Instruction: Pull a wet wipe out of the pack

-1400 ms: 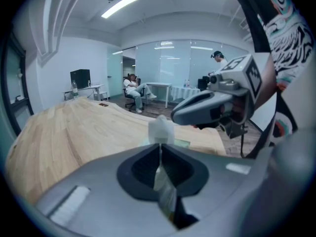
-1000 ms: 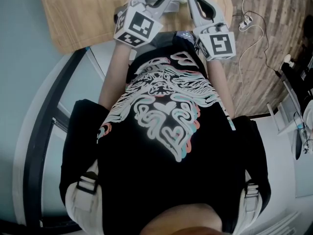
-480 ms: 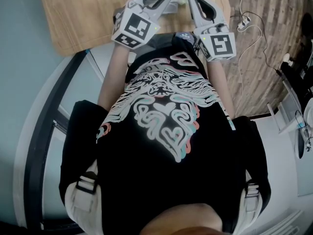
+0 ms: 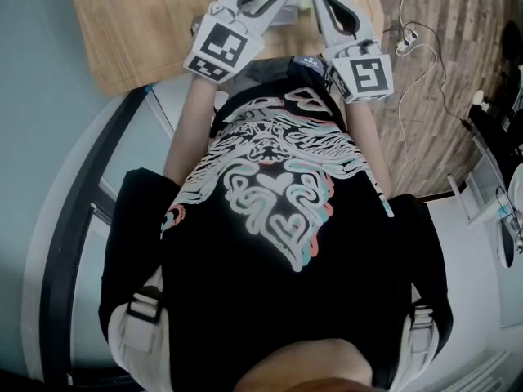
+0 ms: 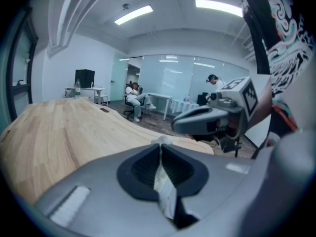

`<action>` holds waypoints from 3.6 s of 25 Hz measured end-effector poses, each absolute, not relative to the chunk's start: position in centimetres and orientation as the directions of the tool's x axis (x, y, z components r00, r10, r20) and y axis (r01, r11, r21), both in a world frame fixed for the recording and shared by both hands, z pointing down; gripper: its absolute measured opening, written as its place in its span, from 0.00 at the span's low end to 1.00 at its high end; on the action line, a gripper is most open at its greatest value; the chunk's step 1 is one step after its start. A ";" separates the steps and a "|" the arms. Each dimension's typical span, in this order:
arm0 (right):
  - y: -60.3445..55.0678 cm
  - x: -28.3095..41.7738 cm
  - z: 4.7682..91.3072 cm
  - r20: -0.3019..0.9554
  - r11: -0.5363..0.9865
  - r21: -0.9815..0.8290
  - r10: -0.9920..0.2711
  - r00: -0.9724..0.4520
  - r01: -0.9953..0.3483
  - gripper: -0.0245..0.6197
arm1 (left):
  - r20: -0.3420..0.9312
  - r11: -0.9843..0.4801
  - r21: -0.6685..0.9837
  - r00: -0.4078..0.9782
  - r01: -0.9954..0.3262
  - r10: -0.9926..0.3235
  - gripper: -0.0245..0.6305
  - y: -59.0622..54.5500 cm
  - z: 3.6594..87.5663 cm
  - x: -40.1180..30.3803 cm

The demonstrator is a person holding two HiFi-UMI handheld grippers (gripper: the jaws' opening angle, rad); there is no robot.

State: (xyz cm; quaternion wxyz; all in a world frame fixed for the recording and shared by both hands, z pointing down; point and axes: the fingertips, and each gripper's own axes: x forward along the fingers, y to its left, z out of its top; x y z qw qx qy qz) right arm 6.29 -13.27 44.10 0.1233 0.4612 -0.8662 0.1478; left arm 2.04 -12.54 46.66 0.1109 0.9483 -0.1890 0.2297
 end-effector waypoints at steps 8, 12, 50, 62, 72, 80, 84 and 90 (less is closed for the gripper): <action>-12.8 6.0 43.9 0.347 0.531 -0.134 -0.766 -0.541 -0.837 0.04 | 0.450 -0.899 0.131 0.833 -0.419 -0.322 0.04 -12.6 45.8 1.6; -12.6 6.0 43.7 0.342 0.531 -0.131 -0.768 -0.541 -0.837 0.04 | 0.442 -0.894 0.135 0.834 -0.427 -0.332 0.04 -12.5 45.5 1.4; -9.9 6.7 40.3 0.279 0.503 -0.104 -0.814 -0.510 -0.858 0.04 | 0.374 -0.883 0.112 0.843 -0.455 -0.387 0.04 -11.5 41.1 0.2; -9.7 6.9 39.8 0.272 0.496 -0.092 -0.822 -0.501 -0.863 0.04 | 0.356 -0.874 0.098 0.837 -0.476 -0.415 0.04 -11.1 40.2 -0.7; -9.2 6.1 40.0 0.278 0.513 -0.084 -0.811 -0.514 -0.854 0.04 | 0.360 -0.857 0.089 0.819 -0.507 -0.447 0.04 -10.7 40.1 -2.3; -8.7 5.2 40.2 0.288 0.534 -0.077 -0.796 -0.532 -0.842 0.04 | 0.358 -0.841 0.085 0.804 -0.534 -0.474 0.04 -10.2 40.1 -3.6; -8.3 4.8 40.5 0.304 0.544 -0.074 -0.786 -0.538 -0.836 0.04 | 0.364 -0.831 0.076 0.791 -0.551 -0.492 0.04 -9.9 40.2 -4.4; -7.5 4.0 40.8 0.308 0.559 -0.076 -0.774 -0.553 -0.826 0.04 | 0.371 -0.812 0.077 0.773 -0.578 -0.515 0.04 -9.3 40.6 -5.9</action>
